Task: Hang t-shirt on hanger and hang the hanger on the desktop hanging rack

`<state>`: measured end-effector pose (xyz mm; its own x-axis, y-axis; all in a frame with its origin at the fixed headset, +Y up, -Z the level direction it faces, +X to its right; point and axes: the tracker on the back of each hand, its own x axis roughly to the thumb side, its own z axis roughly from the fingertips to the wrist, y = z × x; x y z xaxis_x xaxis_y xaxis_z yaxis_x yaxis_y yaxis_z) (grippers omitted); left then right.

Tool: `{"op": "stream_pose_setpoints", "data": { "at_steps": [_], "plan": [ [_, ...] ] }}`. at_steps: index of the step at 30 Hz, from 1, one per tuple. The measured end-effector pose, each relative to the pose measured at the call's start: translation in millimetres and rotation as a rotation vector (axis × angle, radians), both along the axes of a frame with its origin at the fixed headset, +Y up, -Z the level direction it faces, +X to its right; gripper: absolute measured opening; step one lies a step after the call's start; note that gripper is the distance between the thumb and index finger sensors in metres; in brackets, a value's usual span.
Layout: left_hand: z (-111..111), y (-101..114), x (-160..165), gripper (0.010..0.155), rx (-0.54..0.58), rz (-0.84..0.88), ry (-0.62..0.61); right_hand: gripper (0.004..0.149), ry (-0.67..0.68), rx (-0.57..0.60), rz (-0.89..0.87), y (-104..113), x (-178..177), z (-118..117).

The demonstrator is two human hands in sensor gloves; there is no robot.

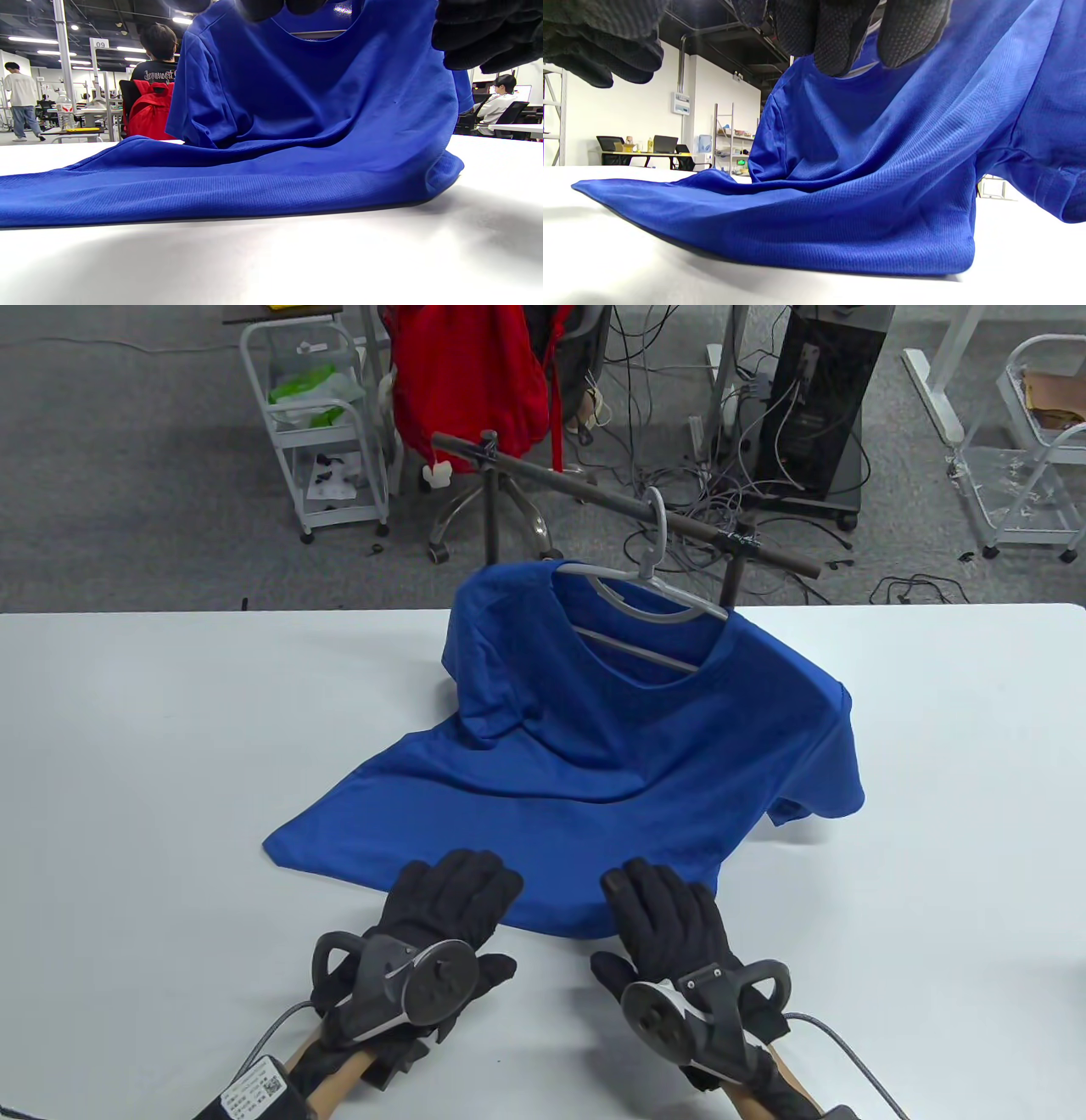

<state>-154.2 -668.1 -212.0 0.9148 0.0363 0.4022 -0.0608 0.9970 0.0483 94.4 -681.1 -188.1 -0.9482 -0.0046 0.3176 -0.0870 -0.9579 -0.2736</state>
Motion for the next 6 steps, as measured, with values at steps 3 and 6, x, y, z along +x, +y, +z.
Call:
{"op": "stream_pose_setpoints", "data": {
  "at_steps": [3,6],
  "plan": [
    [-0.1,0.1,0.4,0.086,-0.005,-0.001,0.002,0.081,0.003,-0.018,-0.028,0.4,1.0,0.1],
    [0.1,-0.2,0.3,0.086,-0.003,0.002,0.002,0.081,0.007,-0.022,-0.035,0.8,1.5,0.3]
  ]
}}
